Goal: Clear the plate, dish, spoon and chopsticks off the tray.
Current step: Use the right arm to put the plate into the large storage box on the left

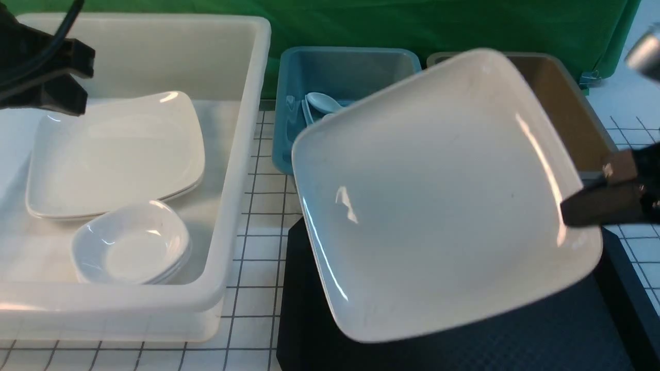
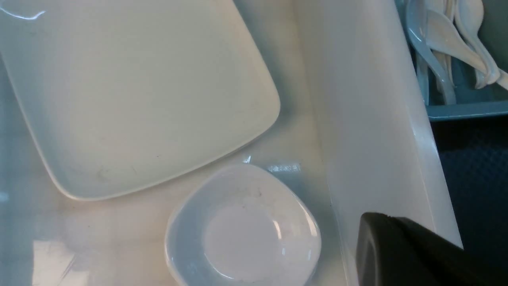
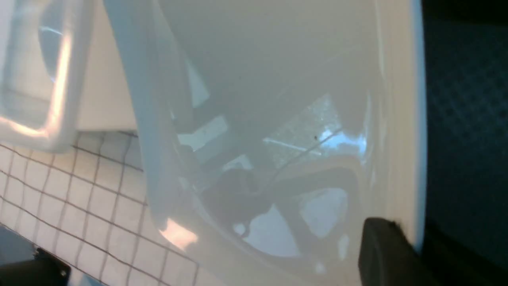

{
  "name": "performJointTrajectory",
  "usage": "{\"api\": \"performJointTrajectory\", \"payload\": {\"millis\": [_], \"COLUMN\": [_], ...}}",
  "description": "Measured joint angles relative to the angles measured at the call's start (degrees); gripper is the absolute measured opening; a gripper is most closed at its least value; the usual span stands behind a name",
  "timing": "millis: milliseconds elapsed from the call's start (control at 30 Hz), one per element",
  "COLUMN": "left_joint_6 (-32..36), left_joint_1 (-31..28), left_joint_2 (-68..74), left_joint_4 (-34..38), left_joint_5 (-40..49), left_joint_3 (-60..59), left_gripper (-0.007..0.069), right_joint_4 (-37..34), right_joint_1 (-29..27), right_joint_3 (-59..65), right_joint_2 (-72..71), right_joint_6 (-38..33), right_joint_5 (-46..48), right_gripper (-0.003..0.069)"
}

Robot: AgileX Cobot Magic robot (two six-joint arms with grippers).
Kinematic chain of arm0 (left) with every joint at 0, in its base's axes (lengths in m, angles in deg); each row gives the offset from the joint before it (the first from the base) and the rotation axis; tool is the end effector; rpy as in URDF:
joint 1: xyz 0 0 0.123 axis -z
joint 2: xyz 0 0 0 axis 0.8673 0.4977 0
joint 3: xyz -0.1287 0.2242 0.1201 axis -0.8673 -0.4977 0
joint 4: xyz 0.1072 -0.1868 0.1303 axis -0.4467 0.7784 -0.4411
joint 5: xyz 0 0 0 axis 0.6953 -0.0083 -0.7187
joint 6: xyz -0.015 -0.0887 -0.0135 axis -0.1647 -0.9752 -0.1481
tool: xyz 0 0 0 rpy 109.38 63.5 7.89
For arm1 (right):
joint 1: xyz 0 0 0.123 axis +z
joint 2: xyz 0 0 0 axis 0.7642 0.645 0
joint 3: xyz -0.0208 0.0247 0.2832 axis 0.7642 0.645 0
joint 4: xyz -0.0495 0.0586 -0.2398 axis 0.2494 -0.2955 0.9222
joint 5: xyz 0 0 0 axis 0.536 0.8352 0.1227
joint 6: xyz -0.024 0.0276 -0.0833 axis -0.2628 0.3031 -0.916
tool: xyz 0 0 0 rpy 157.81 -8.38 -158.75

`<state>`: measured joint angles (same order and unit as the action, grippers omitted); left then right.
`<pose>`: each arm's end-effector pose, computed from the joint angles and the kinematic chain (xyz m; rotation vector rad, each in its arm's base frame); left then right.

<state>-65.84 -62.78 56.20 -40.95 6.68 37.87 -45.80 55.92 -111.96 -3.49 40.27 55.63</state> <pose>0.2595 -0.0046 0.3921 0.0135 2.4331 -0.2053 0.2481 0.0615 0.3724 -0.1909 2.4383 0.5690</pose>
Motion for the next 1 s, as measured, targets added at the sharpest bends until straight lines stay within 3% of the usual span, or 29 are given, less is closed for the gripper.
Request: {"api": "performJointTrajectory", "payload": {"millis": [67,233,367,500,567,733,1000], "left_joint_6": [-0.18,2.01,7.85,9.15,9.27,9.30,10.07], "left_joint_1": [-1.26,-11.01,-24.30,-33.13,-40.46,-46.40,-46.42], "left_joint_2": [0.00,0.00,0.00,0.00,0.00,0.00,0.00], "left_joint_4": [0.68,7.96,21.26,27.79,29.91,30.75,34.31], "left_joint_5": [-0.13,-0.26,1.25,1.22,0.92,0.92,-0.11], "left_joint_3": [0.00,0.00,0.00,0.00,0.00,0.00,0.00], "left_gripper": [0.0020,0.0020,0.0020,0.0020,0.0020,0.0020,0.0020], "right_joint_4": [-0.77,-6.11,-8.58,-8.69,-8.69,-8.86,-9.57], "right_joint_1": [0.25,4.05,12.14,17.81,22.17,27.85,32.94], "right_joint_3": [-2.32,-10.97,-20.31,-28.33,-35.57,-48.66,-65.93], "right_joint_2": [0.36,5.02,14.67,22.92,31.09,44.41,63.37], "right_joint_6": [0.18,0.96,1.30,3.36,5.39,8.89,13.22], "right_joint_5": [0.08,0.15,-2.10,-6.12,-11.10,-21.61,-31.07], "right_gripper": [0.0066,0.0066,0.0066,0.0066,0.0066,0.0066,0.0066]}}
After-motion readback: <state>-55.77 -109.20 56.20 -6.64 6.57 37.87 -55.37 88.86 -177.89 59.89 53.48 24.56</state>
